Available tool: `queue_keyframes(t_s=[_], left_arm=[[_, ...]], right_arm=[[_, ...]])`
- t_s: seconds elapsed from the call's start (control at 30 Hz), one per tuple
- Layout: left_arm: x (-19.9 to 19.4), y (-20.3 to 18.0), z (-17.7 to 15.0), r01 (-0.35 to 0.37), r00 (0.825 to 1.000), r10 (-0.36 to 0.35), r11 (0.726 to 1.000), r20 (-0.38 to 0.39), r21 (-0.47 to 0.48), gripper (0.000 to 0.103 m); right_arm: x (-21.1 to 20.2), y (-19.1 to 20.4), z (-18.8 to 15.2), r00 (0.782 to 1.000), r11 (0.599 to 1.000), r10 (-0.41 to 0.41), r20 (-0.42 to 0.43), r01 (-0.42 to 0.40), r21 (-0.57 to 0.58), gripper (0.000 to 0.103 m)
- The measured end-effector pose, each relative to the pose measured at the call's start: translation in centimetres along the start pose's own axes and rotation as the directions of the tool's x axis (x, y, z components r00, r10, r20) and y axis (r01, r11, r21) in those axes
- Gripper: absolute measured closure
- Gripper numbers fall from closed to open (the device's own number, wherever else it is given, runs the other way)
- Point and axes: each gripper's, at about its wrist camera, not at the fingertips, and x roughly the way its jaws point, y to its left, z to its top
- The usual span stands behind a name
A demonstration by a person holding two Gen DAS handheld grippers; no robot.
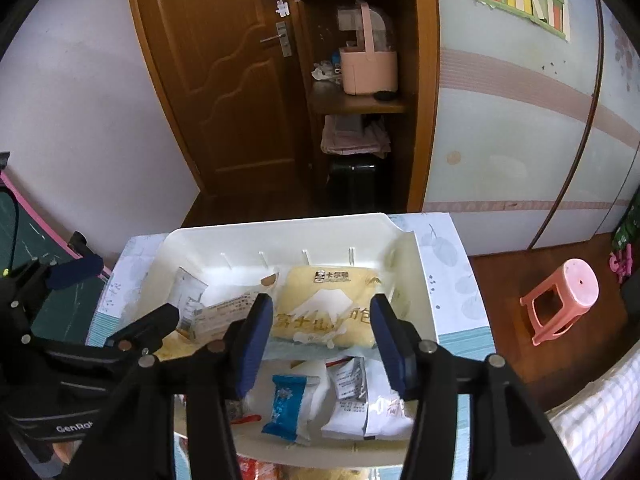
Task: Organize snacks
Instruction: 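Carry both bags over the white bin and open both tools to drop them, then withdraw both tools from the bin toward the remaining snacks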
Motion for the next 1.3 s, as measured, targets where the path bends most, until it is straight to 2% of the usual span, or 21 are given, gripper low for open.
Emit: queue_keyframes(t_s=[0.2,0.4,0.73,0.83,0.97,1.17,1.3], left_arm=[[-3.9,0.1,-2.2,-0.015,0.999,0.015,1.000,0.052,-0.010,0.009],[-8.5,0.9,-6.0,-0.027,0.996,0.031,0.999,0.088,-0.044,0.009],[-14.3,3.3,-13.3,-0.014,0.996,0.027,0.987,0.079,-0.161,0.008],[-15.0,3.9,-15.2,-0.034,0.997,0.045,0.983,0.060,-0.178,0.008],[-15.3,4.7,-17.6,-0.027,0.999,0.034,0.975,0.029,-0.220,0.008],[-13.8,5.6,-20.7,-0.019,0.999,0.008,0.957,-0.041,-0.288,0.008],[-12.7,6.1,-22.5,-0.049,0.996,0.025,0.949,-0.081,-0.311,0.008]], right_arm=[[-3.2,0.3,-1.7,0.999,1.000,0.012,0.029,-0.012,0.009,0.051],[-7.2,0.1,-5.3,0.999,0.999,0.001,0.053,-0.002,0.032,0.043],[-13.0,0.5,-11.3,0.998,1.000,0.008,0.058,-0.010,0.019,0.033],[-13.9,0.8,-12.9,0.999,1.000,0.022,0.049,-0.022,-0.005,0.030],[-14.3,1.2,-14.8,0.999,0.999,0.021,0.031,-0.020,-0.034,0.027],[-13.0,0.9,-17.4,0.999,0.999,0.039,-0.025,-0.040,-0.031,0.026],[-11.9,0.3,-18.6,0.998,0.999,0.039,-0.053,-0.040,-0.017,0.026]])
